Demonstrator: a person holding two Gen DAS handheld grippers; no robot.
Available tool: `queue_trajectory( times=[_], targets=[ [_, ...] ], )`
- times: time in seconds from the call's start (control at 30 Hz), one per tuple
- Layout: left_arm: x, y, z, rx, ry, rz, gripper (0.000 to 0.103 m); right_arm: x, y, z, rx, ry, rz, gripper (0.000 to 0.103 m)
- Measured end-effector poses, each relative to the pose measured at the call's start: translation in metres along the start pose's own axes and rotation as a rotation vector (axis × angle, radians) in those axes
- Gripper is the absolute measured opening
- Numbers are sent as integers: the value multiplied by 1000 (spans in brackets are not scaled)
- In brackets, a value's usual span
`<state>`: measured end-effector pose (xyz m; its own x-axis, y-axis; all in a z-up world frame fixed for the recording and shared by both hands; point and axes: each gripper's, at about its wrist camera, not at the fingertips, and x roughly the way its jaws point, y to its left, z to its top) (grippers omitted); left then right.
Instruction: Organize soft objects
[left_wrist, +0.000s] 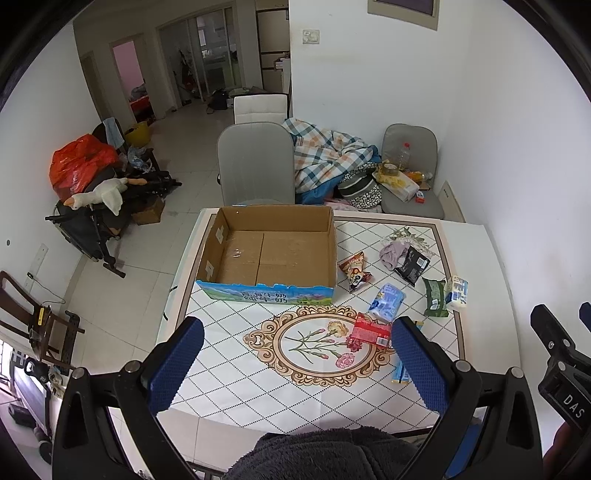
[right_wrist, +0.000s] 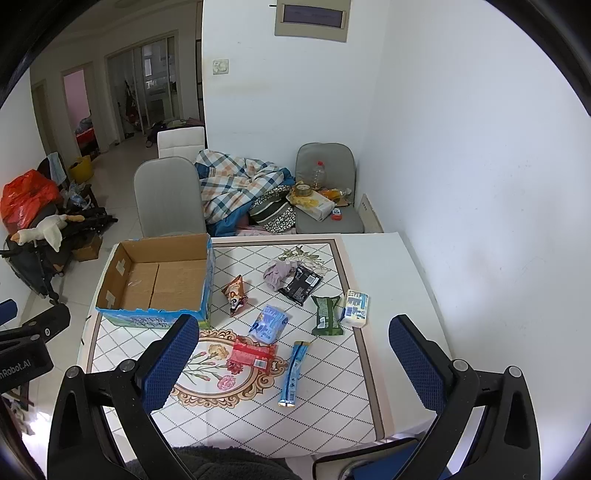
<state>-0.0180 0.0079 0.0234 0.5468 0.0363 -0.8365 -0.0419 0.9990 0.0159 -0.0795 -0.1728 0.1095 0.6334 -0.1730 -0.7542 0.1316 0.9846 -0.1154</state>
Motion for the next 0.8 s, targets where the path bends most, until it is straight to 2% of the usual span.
queue_trajectory(
  times=[0.23, 0.37, 0.57, 0.67, 0.8],
  targets=[
    [-2, 2, -2, -2, 4, -4, 103, -1, 0, -2, 5, 1, 2, 103],
    [13, -7, 1, 4, 29, -14, 103, 12, -9, -6, 34, 39, 9, 103],
    [81, -34, 11, 48, 126, -29, 103, 67, -42, -14, 107, 150, -10, 103],
    [129, -62, 16, 130, 215, -46, 103, 114, -62, -26, 140, 246, -22, 103],
    [195, -106, 24, 257, 294, -80, 103, 192, -90, -41, 168, 364, -26, 103]
  ],
)
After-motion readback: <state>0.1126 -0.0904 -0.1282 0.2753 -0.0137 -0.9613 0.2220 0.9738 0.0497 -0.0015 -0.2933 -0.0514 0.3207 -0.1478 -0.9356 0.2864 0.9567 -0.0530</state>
